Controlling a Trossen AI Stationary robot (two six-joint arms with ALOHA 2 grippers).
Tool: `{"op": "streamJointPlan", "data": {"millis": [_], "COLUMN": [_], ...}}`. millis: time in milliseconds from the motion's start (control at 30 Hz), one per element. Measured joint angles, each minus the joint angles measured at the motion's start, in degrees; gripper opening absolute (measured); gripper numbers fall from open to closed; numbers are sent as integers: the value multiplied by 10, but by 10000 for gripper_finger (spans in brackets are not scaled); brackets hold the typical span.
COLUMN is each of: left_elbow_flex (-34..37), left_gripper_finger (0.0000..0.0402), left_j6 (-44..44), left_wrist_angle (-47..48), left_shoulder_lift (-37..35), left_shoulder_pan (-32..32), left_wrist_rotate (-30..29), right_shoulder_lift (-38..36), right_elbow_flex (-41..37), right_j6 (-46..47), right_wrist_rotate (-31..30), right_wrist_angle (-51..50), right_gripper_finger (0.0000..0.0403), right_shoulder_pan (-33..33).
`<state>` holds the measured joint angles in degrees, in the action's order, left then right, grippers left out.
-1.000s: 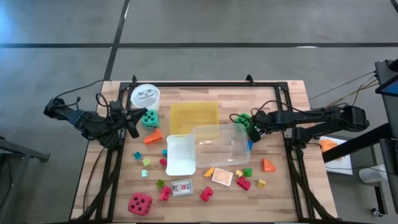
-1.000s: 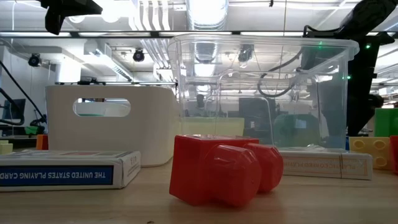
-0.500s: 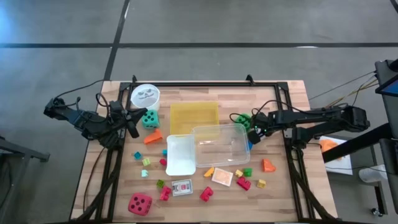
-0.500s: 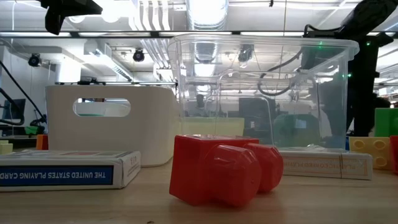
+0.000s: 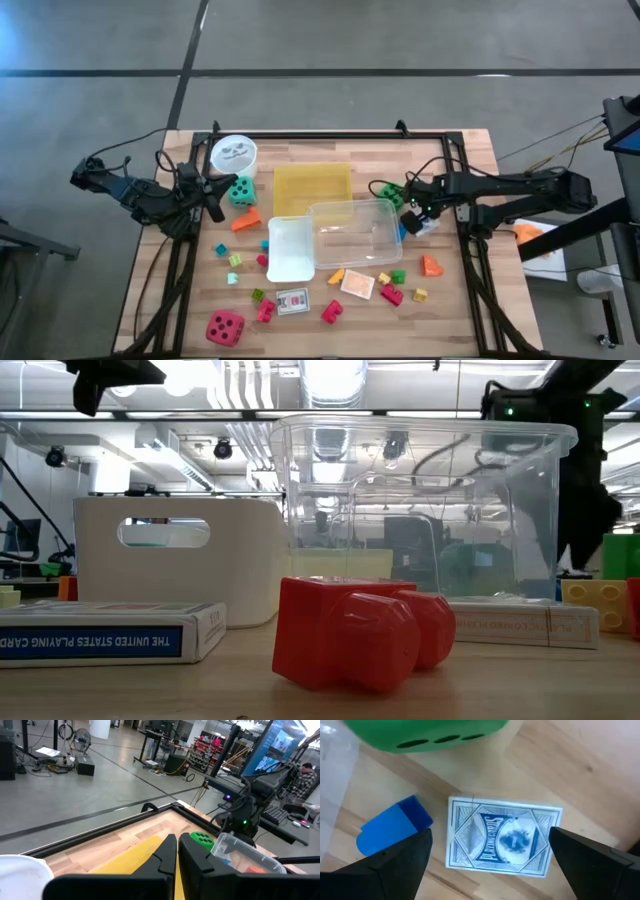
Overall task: Pick & Place Toys
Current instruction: Put the blue game card pack into the transparent bin
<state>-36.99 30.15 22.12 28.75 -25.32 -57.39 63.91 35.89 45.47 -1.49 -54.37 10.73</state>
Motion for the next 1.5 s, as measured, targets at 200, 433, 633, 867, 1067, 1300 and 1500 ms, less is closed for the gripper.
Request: {"op": "streamJointPlan", "data": {"millis": [200, 433, 633, 867, 1067, 1300, 1500], "left_elbow_flex": [0, 0, 0, 0, -1, -38, -50], "left_gripper_finger": [14, 14, 14, 14, 14, 14, 14], "left_j6": [0, 0, -1, -1, 7, -57, -64], "left_wrist_angle": [-7, -14, -24, -26, -33, -48, -45], "left_shoulder_lift": [9, 14, 15, 15, 30, 94, 125], "left_shoulder_pan": [0, 0, 0, 0, 1, 7, 8], "left_wrist_rotate": [0, -1, -3, -2, -5, 22, 34], "right_shoulder_lift": [-4, 16, 28, 29, 29, 28, 28], "right_elbow_flex": [5, 3, 3, 4, 3, 3, 3], "right_j6": [-165, -264, -167, 158, 219, 344, 433], "right_wrist_rotate": [15, 52, 24, 10, 2, 20, 20], "right_wrist_angle": [2, 10, 12, 5, 13, 6, 4], "right_gripper_finger": [396, 396, 396, 396, 396, 396, 396], "right_shoulder_pan": [-1, -4, -3, -4, -4, -4, -4]}}
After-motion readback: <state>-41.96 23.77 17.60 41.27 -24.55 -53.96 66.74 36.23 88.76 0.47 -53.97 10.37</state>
